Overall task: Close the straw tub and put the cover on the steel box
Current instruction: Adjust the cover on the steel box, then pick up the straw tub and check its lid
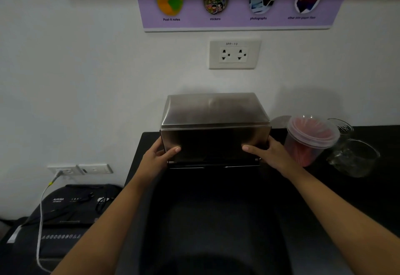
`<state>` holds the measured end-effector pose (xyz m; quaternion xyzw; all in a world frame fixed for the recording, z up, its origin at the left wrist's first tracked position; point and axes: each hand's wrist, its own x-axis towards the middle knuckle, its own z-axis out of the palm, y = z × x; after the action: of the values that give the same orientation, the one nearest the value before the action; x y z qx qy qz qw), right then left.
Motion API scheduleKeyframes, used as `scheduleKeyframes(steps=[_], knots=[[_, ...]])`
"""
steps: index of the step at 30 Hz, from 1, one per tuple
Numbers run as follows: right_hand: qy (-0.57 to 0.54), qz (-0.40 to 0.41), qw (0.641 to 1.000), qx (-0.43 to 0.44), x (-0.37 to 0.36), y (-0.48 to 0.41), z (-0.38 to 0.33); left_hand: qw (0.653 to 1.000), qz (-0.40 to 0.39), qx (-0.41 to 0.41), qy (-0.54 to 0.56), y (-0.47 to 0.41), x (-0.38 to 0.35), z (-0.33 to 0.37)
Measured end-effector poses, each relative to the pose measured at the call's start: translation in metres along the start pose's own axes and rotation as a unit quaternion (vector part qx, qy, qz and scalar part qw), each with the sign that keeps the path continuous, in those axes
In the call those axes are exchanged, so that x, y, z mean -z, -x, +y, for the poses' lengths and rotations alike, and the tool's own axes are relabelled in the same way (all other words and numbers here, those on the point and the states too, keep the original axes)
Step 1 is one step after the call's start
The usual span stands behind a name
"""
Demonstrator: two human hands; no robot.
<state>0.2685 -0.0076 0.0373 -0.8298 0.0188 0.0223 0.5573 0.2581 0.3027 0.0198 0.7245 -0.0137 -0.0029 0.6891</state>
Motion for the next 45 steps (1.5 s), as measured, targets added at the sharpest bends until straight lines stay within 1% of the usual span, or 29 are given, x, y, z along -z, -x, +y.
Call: scheduleKeyframes(steps=[16, 18, 22, 26, 29, 31, 33, 36, 38, 40, 45], knots=[[0.011, 0.010, 1.000, -0.004, -0.003, -0.009, 0.001, 0.999, 0.026, 0.006, -0.041, -0.001, -0.003, 0.005], [0.007, 0.015, 1.000, -0.003, -0.004, -0.007, 0.000, 0.998, 0.035, 0.025, -0.051, 0.001, -0.003, 0.007], [-0.015, 0.037, 0.999, -0.001, -0.009, 0.004, 0.006, 0.995, 0.035, 0.092, -0.026, 0.013, -0.002, 0.013], [-0.058, 0.045, 0.997, -0.027, -0.002, 0.025, 0.017, 0.991, 0.074, 0.106, -0.038, 0.038, -0.005, 0.011], [-0.054, 0.064, 0.995, -0.052, 0.010, 0.041, 0.026, 0.989, 0.083, 0.108, -0.056, 0.055, -0.016, 0.010], [-0.042, 0.078, 0.994, -0.067, 0.020, 0.054, 0.030, 0.989, 0.077, 0.108, -0.066, 0.063, -0.028, 0.012], [-0.029, 0.086, 0.993, -0.074, 0.032, 0.068, 0.035, 0.990, 0.055, 0.103, -0.085, 0.070, -0.043, 0.015], [-0.002, 0.093, 0.993, -0.077, 0.053, 0.088, 0.045, 0.988, -0.017, 0.090, -0.123, 0.078, -0.072, 0.019], [0.023, 0.093, 0.992, -0.086, 0.069, 0.099, 0.051, 0.986, -0.049, 0.084, -0.132, 0.081, -0.094, 0.021], [0.043, 0.094, 0.990, -0.092, 0.086, 0.108, 0.058, 0.985, -0.065, 0.080, -0.139, 0.084, -0.119, 0.023], [0.131, 0.079, 0.981, -0.118, 0.141, 0.130, 0.085, 0.984, -0.086, 0.088, -0.125, 0.091, -0.178, 0.022]])
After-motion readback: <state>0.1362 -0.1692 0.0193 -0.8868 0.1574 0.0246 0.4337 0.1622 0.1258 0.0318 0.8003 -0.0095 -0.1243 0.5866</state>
